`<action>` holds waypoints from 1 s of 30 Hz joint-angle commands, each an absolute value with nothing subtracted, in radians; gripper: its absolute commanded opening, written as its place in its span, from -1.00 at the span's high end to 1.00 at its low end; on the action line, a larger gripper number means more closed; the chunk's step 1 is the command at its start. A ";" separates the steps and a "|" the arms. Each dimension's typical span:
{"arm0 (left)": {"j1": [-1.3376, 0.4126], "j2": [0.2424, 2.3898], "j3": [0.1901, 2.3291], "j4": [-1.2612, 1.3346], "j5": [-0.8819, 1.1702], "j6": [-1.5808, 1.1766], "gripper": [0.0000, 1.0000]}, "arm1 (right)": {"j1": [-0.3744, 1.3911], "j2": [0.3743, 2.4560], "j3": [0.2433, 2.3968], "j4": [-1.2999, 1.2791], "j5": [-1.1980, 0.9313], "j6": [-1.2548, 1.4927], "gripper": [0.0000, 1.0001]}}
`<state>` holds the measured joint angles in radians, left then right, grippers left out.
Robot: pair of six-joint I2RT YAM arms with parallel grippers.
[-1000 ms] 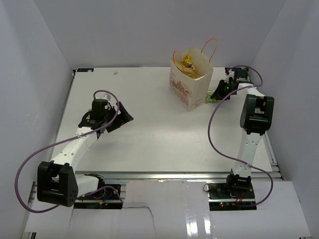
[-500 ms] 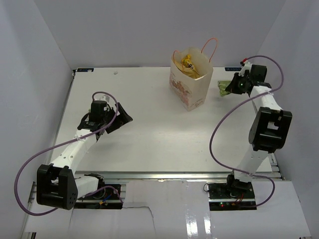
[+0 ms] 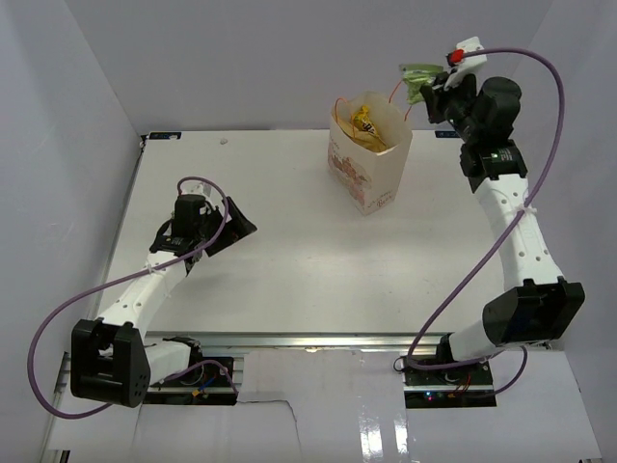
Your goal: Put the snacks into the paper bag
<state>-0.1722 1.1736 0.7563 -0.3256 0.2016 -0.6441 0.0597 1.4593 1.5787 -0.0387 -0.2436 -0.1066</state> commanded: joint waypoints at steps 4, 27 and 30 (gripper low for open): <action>-0.166 1.101 0.721 -0.305 0.210 -0.643 -0.96 | 0.248 1.578 1.681 0.006 -0.045 -0.324 0.85; -0.080 1.245 0.898 -0.589 -0.090 -0.841 -0.79 | 0.330 1.586 1.611 -0.051 0.111 -0.427 -0.37; -0.028 1.337 0.978 -0.690 -0.172 -0.868 -0.76 | 0.302 1.517 1.628 -0.214 -0.242 -0.469 -0.39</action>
<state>-0.0727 1.2884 0.9051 -0.5728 -0.0593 -0.8223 0.3225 1.6333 1.5650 -0.0917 0.0654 -0.4576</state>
